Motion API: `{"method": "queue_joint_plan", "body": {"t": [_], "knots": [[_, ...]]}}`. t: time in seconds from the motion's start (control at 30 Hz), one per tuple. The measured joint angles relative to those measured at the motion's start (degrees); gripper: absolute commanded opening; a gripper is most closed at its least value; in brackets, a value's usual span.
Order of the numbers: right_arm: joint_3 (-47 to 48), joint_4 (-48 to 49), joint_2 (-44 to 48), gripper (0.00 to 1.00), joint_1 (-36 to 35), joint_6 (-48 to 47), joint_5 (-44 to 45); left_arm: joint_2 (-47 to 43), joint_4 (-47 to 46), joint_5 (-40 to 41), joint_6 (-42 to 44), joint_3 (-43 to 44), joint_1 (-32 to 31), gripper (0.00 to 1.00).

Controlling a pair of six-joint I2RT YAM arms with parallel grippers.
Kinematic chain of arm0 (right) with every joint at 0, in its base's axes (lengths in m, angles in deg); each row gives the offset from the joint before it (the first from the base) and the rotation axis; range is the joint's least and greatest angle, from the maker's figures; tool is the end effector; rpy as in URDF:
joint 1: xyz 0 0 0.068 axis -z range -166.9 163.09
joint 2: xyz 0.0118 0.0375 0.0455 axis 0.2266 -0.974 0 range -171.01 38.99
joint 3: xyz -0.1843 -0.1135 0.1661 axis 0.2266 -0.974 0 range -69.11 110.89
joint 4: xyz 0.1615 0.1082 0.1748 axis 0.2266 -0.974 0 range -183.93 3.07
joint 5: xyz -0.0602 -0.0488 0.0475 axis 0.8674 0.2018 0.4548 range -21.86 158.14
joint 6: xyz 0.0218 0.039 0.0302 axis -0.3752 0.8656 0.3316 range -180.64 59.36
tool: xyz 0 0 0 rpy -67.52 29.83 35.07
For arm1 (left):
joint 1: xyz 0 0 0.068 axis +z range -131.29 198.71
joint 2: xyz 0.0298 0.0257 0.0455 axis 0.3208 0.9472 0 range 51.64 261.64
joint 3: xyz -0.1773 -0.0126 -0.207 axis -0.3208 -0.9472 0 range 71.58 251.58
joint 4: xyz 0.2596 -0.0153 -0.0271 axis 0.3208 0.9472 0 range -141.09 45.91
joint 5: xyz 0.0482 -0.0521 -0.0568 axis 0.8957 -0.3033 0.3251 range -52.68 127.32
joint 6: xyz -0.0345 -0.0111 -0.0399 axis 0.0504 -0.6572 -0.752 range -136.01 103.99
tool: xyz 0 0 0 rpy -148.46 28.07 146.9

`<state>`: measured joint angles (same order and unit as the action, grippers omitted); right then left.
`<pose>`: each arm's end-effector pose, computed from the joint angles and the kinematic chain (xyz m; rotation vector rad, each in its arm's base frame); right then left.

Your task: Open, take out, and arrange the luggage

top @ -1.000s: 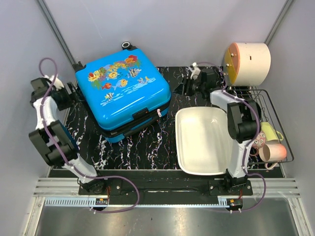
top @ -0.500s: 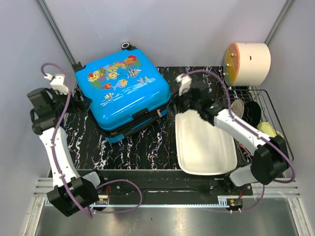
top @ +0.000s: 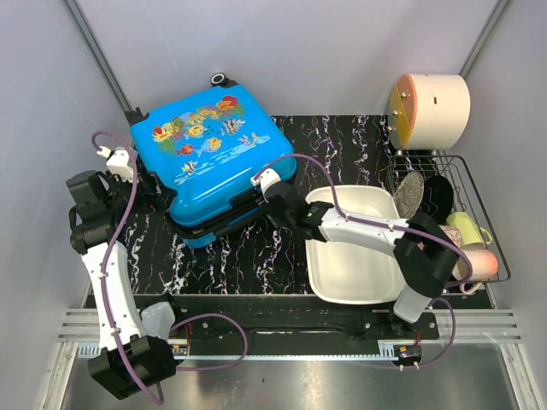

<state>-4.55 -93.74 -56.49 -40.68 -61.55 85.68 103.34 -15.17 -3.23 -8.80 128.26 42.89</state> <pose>0.2282 0.2934 0.2358 -0.8597 2.0242 0.1761 0.1754 0.0534 0.3499 0.1160 1.9901 -0.3951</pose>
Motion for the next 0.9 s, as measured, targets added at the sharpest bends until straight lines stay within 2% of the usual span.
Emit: {"method": "queue_joint_plan", "body": {"t": [0.17,0.3,0.43,0.53,0.7,0.8,0.9], "knots": [[3.7,1.8,-5.9,0.43,-0.1,-0.9,7.6,-0.3,0.4,0.0,-0.2,-0.1,0.0,0.89],[4.8,2.7,-7.0,0.09,-0.1,-1.3,10.1,-0.5,0.6,0.0,-0.2,-0.2,0.0,0.89],[4.9,3.1,-6.9,0.00,0.0,-1.6,10.3,-0.7,1.6,-0.4,0.6,-0.2,0.0,0.89],[4.0,3.1,-5.6,0.00,1.1,-1.6,7.5,-0.6,2.9,-2.3,3.0,-0.2,-0.1,0.89],[2.0,2.5,-1.8,0.00,7.7,-1.0,-6.3,-0.1,10.3,-6.6,14.4,0.8,-2.5,0.86],[1.9,2.5,-1.1,0.00,12.2,-0.2,-16.1,0.4,16.6,-8.5,24.4,1.4,-7.4,0.86],[1.8,2.6,-1.1,0.00,14.5,0.7,-22.9,0.4,21.9,-8.9,33.6,1.3,-15.0,0.85]]}}
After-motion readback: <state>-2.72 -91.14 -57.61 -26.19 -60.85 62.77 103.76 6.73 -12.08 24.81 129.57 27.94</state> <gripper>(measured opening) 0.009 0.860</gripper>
